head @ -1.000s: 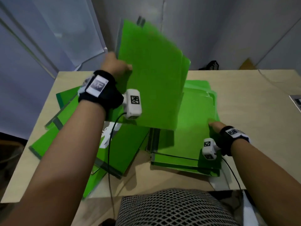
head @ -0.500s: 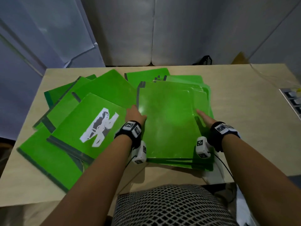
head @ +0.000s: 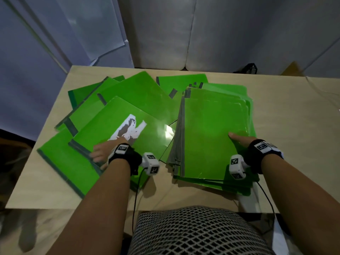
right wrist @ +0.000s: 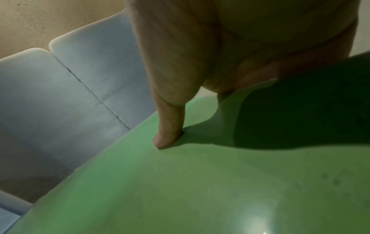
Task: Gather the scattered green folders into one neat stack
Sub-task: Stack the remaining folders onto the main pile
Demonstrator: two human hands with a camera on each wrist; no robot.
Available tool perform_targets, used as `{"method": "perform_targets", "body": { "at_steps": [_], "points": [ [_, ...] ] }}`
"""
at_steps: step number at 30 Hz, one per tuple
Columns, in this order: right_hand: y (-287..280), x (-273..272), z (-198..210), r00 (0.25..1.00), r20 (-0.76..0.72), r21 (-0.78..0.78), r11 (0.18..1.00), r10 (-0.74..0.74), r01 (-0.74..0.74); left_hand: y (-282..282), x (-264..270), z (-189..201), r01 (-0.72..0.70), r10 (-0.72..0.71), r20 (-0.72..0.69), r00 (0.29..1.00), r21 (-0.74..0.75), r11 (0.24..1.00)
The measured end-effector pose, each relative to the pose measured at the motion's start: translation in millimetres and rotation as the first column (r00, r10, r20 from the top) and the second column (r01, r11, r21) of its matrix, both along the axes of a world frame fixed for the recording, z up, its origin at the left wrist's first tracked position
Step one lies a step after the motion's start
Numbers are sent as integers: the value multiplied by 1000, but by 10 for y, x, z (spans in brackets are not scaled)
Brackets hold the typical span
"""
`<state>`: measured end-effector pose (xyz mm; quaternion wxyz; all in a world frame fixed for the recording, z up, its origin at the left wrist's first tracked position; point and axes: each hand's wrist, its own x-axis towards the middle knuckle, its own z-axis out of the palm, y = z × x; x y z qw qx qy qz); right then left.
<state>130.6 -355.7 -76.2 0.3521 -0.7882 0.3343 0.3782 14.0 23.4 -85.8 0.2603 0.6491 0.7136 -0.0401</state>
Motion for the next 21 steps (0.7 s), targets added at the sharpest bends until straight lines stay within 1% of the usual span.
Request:
{"method": "perform_targets", "body": {
  "at_steps": [1, 3, 4, 5, 7, 10, 12, 14, 15, 16, 17, 18, 19, 20, 21],
  "points": [
    [6, -7, 8, 1000, -8, 0, 1000, -3, 3, 76, -55, -16, -73, 73, 20, 997, 28, 997],
    [-10, -1, -17, 1000, -12, -7, 1000, -15, 15, 163, -67, 11, -225, 224, 94, 970, 1, 974],
    [-3, -1, -2, 1000, -14, -14, 1000, -13, 13, 185, -69, 62, -271, 274, 109, 956, -41, 962],
    [10, -7, 21, 1000, -11, -28, 1000, -2, 2, 216, -80, 83, -278, 285, 106, 953, -70, 958],
    [29, -2, 59, 999, 15, -65, 997, 40, -39, 261, -112, 125, -262, 271, 102, 957, -95, 960],
    [20, -1, 41, 993, 53, -101, 990, 105, -99, 381, -233, 57, -248, 260, 129, 957, -103, 963],
    [11, -5, 10, 992, 61, -113, 988, 109, -101, 406, -278, 23, -173, 188, 249, 950, -78, 982],
    [-13, 8, -19, 992, 84, -101, 991, 96, -87, 430, -294, 10, -85, 109, 357, 928, -83, 993],
    [-5, 1, 5, 992, 90, -92, 992, 90, -82, 432, -243, 18, -50, 88, 391, 916, -105, 993],
    [10, -1, 31, 992, 89, -89, 993, 86, -78, 386, -210, 95, -38, 107, 405, 908, -174, 984],
    [12, -2, 39, 993, 92, -85, 994, 80, -72, 370, -198, 126, -24, 103, 388, 916, -202, 979],
    [20, -10, 59, 993, 86, -84, 994, 79, -71, 354, -185, 143, 35, 30, 304, 952, -204, 978],
    [18, -6, 67, 993, 86, -70, 995, 76, -70, 303, -192, 194, 33, 17, 250, 968, -193, 981],
    [5, 1, 47, 994, 82, -67, 996, 71, -65, 253, -200, 215, 50, -10, 225, 974, -170, 984],
    [7, -7, 53, 994, 79, -57, 996, 72, -67, 210, -208, 239, -1, 46, 233, 971, -189, 982]
  ]
}}
